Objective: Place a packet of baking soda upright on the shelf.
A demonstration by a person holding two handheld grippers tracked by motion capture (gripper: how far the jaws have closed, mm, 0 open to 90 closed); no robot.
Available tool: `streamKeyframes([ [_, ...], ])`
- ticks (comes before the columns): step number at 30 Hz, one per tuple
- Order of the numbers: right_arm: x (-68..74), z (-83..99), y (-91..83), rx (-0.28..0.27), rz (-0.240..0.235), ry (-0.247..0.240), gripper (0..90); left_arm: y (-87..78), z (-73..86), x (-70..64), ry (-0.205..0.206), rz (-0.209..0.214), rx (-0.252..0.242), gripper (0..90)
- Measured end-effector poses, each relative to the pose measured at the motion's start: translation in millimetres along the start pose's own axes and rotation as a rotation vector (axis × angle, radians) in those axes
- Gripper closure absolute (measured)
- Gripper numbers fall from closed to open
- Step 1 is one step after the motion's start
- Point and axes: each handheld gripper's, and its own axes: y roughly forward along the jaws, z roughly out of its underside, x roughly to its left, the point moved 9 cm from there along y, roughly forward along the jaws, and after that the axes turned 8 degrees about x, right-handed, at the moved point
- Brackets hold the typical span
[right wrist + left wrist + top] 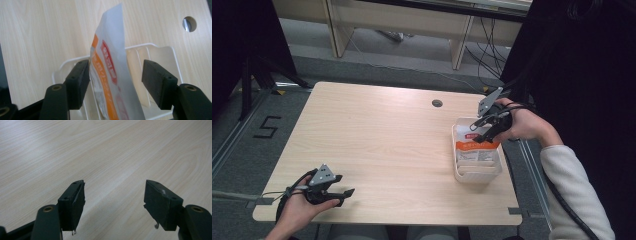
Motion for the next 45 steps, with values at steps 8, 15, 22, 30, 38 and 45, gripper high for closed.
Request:
streamKeyframes([
  [8,3.2,-8.7,-6.8,-0.170,0.049,0.108,36.9,-0.7,-0.2,1.1,0.014,-0.006,0.004,32.7],
  [15,9.4,-11.5,-6.3,-0.243,0.080,0.179,38.9,-0.9,-0.1,1.3,0.016,-0.007,0.005,32.6],
  [22,23.1,-18.2,-6.2,-0.304,0.104,0.163,43.4,-1.0,-0.1,1.3,0.016,-0.007,0.005,32.6],
  [30,35.3,-18.6,-8.5,-0.404,0.138,0.204,45.7,-1.0,-0.5,1.3,0.019,-0.008,-0.001,32.6],
  [38,46.5,-16.3,-9.7,-0.498,0.207,0.274,45.5,-2.0,-0.6,1.8,0.020,-0.015,0.000,32.6],
  [45,57.5,-13.8,-10.7,-0.549,0.317,0.235,51.0,-2.4,-0.3,2.0,0.021,-0.017,0.003,32.7],
])
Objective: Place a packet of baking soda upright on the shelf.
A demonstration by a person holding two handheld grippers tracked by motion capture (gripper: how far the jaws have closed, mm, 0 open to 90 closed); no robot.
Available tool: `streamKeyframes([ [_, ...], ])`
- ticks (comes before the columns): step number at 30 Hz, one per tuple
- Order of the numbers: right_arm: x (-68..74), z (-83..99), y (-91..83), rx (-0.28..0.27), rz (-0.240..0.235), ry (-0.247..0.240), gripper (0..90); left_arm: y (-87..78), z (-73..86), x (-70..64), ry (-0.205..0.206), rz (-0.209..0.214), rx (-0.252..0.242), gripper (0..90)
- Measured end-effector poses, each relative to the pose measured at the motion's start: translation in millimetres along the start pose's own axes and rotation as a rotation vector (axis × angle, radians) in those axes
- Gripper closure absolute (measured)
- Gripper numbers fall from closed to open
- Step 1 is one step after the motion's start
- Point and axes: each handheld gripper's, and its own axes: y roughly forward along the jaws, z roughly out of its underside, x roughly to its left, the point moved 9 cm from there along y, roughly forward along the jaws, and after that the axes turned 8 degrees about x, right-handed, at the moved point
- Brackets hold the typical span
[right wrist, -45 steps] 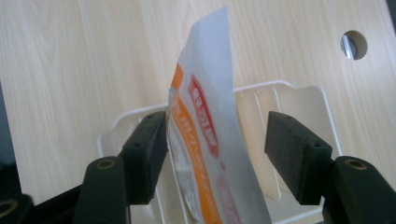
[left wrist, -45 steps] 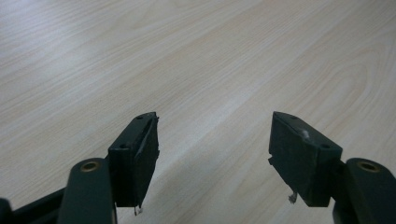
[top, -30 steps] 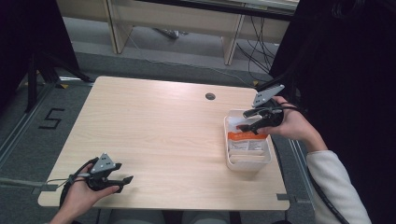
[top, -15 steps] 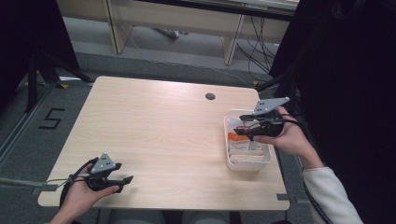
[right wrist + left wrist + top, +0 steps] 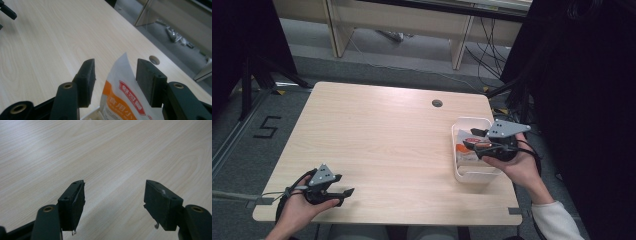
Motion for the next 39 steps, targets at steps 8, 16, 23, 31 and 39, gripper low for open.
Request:
streamKeyframes([
  [8,10.3,-3.3,-7.8,-0.023,0.013,0.000,50.7,0.0,0.0,-0.6,-0.010,0.001,0.001,32.7],
  [16,28.1,4.2,-5.4,-0.032,-0.034,-0.003,52.2,0.2,-0.1,-0.5,-0.010,0.003,-0.004,32.7],
  [23,53.8,25.0,3.5,-0.033,-0.095,0.061,55.2,0.9,-1.2,-0.6,-0.028,-0.003,-0.015,32.7],
  [31,74.4,61.1,19.5,-0.015,-0.146,0.144,55.8,0.9,-1.7,-1.0,-0.033,-0.003,-0.019,32.7],
  [39,89.6,82.3,30.8,-0.045,-0.135,0.174,52.0,-1.4,-1.1,-0.7,-0.009,0.000,-0.008,32.8],
])
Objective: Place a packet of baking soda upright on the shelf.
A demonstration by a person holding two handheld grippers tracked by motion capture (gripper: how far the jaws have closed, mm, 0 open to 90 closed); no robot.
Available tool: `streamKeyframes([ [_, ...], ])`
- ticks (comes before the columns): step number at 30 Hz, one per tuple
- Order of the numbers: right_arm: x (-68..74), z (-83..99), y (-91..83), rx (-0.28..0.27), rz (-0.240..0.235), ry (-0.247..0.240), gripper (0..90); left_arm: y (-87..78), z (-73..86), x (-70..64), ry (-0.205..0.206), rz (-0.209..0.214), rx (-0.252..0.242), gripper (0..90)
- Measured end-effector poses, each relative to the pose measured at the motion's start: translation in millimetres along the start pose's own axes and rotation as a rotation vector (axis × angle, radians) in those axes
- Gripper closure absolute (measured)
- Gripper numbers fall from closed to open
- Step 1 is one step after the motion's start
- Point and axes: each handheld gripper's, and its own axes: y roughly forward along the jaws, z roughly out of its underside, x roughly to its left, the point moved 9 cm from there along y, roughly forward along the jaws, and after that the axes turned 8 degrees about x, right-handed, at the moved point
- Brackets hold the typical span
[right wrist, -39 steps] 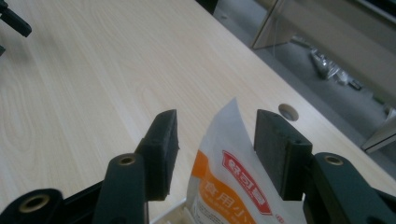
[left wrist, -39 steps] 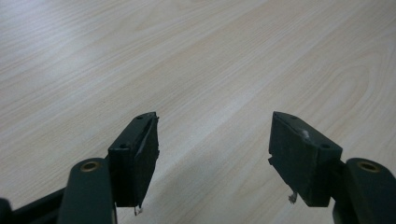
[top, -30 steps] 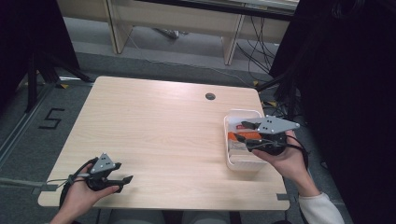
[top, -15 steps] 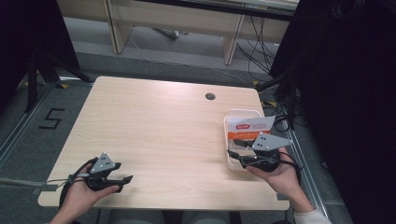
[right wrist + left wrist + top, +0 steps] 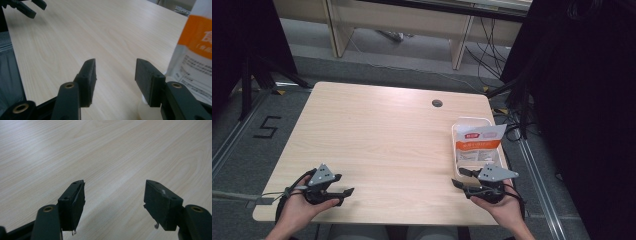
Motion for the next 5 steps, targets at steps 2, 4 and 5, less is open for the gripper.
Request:
streamKeyframes([
  [2,4.8,4.4,3.6,0.008,-0.018,0.012,49.9,0.8,-1.7,-1.8,-0.021,0.005,-0.021,32.8],
  [4,8.0,8.7,7.0,0.028,-0.016,-0.005,48.8,-1.3,-1.0,-0.3,0.009,0.004,-0.004,32.9],
  [5,11.7,10.7,7.6,0.044,-0.027,-0.002,48.4,-1.0,-1.7,-0.4,0.005,0.005,-0.012,32.9],
])
